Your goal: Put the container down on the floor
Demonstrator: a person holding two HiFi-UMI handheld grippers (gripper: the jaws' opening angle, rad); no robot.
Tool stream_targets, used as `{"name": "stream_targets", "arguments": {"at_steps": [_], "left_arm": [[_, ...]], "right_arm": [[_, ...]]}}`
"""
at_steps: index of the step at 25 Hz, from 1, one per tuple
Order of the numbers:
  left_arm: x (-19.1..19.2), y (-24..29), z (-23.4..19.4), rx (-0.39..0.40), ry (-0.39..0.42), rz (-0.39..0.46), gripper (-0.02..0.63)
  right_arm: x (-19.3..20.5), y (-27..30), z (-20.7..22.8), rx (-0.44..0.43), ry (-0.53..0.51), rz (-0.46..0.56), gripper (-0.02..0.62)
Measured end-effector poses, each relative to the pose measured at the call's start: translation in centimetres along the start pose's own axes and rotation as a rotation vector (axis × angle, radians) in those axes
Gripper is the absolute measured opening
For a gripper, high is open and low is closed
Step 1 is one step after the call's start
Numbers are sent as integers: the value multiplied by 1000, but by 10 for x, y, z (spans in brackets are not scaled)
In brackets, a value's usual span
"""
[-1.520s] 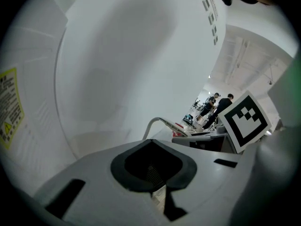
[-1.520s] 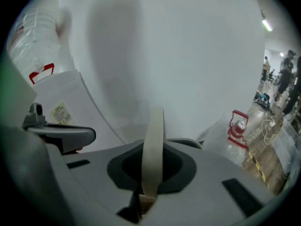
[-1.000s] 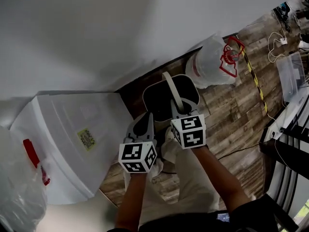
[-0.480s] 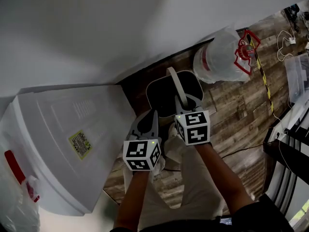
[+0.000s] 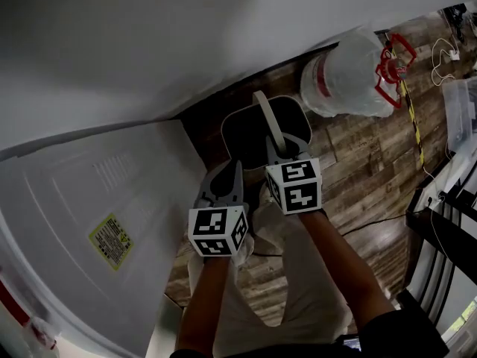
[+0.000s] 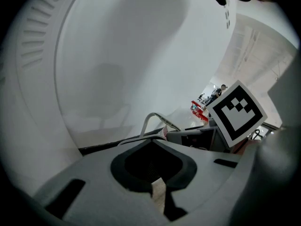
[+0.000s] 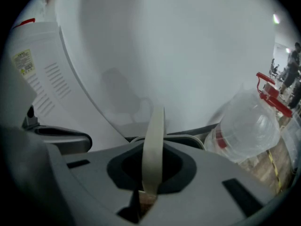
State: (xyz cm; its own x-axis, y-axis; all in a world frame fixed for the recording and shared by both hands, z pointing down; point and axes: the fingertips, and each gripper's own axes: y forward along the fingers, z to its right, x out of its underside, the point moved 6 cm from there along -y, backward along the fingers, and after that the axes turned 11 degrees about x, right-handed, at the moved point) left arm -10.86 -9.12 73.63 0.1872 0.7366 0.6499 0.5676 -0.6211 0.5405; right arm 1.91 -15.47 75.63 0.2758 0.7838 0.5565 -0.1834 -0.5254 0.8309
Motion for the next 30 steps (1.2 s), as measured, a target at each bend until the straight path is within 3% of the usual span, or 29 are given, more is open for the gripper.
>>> {"name": "stream_targets", "arguments": {"at_steps": [13, 30], "left_arm": [[25, 17, -39, -8, -26, -45, 14], [75, 36, -83, -56, -135, -142, 14]], "right_arm": [[13, 51, -20, 12, -33, -43, 32], [36, 108, -30, 39, -133, -104, 32]]}}
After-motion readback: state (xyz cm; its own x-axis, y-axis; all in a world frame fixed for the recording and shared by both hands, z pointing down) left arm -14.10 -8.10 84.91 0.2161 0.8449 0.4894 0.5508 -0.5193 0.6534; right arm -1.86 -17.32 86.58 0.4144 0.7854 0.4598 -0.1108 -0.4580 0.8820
